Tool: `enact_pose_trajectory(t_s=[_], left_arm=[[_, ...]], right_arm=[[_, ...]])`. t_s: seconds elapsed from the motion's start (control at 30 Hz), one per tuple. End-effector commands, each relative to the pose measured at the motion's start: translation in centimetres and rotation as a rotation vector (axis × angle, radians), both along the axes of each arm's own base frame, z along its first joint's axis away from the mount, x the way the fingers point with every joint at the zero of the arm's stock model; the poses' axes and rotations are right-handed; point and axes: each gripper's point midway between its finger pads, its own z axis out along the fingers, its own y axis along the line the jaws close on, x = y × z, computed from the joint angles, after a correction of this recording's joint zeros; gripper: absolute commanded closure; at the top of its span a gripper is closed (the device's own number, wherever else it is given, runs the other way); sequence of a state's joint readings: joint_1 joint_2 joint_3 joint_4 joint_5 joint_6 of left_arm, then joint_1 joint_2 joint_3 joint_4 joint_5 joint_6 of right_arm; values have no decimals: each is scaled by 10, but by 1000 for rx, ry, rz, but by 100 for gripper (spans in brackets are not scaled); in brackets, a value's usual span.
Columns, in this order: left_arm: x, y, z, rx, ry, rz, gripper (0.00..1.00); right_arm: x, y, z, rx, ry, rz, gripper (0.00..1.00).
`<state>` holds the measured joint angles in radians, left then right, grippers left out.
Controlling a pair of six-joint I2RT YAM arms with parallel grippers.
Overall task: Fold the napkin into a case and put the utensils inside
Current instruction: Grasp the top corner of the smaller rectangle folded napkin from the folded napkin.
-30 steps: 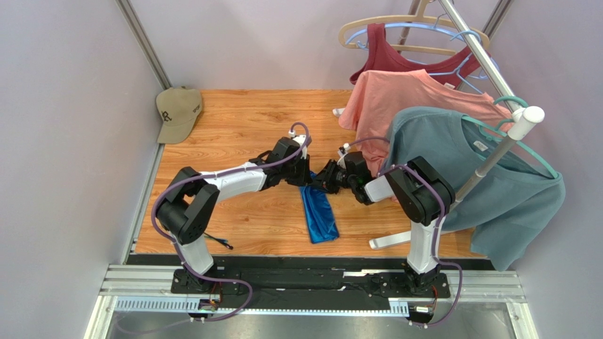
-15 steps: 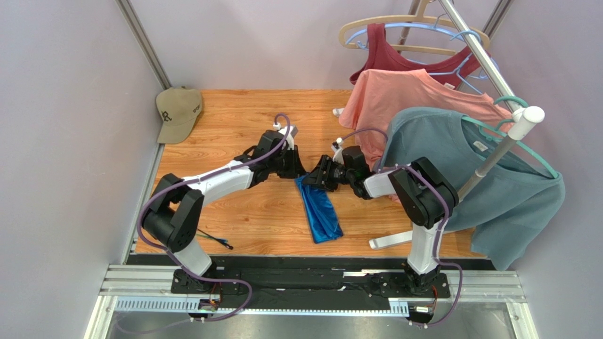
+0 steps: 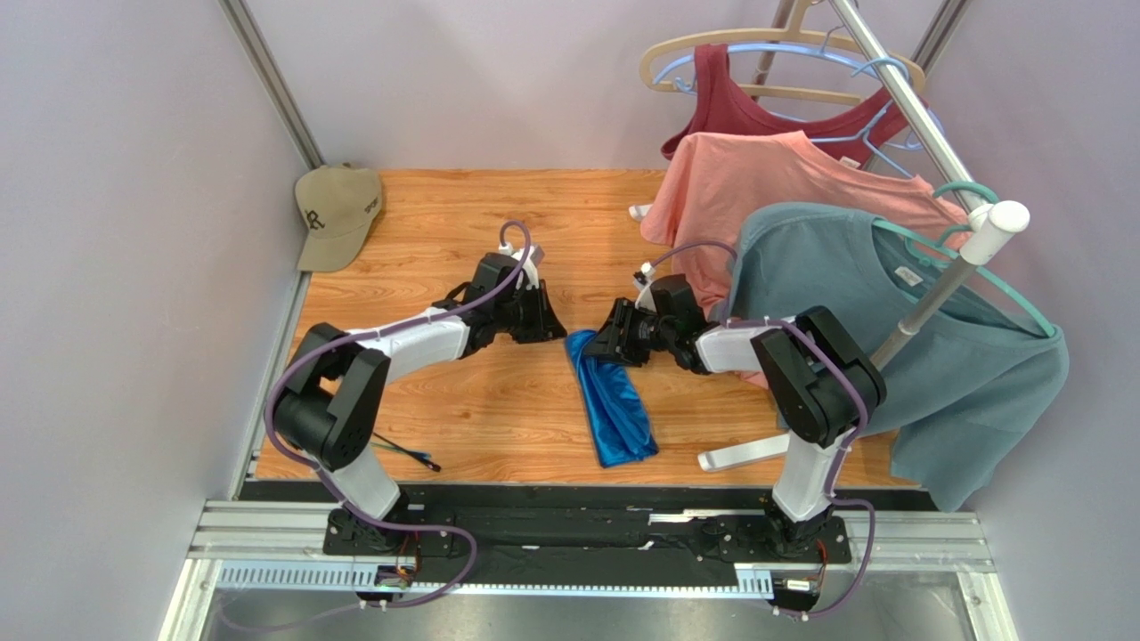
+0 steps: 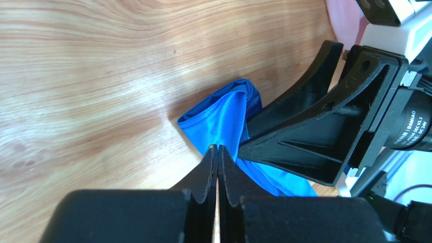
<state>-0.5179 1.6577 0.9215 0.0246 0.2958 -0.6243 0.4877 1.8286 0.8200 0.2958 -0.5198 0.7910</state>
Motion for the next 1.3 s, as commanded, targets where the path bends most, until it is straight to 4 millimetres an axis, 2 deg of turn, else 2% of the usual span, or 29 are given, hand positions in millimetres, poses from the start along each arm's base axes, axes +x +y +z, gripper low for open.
enact_pose_trajectory(t_s=[0.0,0.07,0.13,0.37,0.4,0.53,0.93,1.27], left_arm=[[-4,-18,1,-63,-3,-47,99],[-6,-24,1,-67,-3,-60,99],[-9,-30,0,-72,2,-73,100],[-10,-31,-5,-46,13,-66,100],[-10,-30,-5,-42,11,-63,100],[-8,-25,-8,-7,14,-57,100],[-6,-21,-26,53,47,-42,100],[-13,-34,-40,65,62,-55,100]], right_arm=[[4,-11,14,-63,-62,-24,56],[3,-14,18,-71,-65,-27,60],[2,-16,20,-80,-74,-35,71],[3,-16,23,-60,-68,-60,73],[6,-17,24,-59,-76,-72,85],[15,-18,21,-63,-77,-80,96],[26,-9,5,-50,-68,-62,100],[26,1,13,-6,-76,-53,100]])
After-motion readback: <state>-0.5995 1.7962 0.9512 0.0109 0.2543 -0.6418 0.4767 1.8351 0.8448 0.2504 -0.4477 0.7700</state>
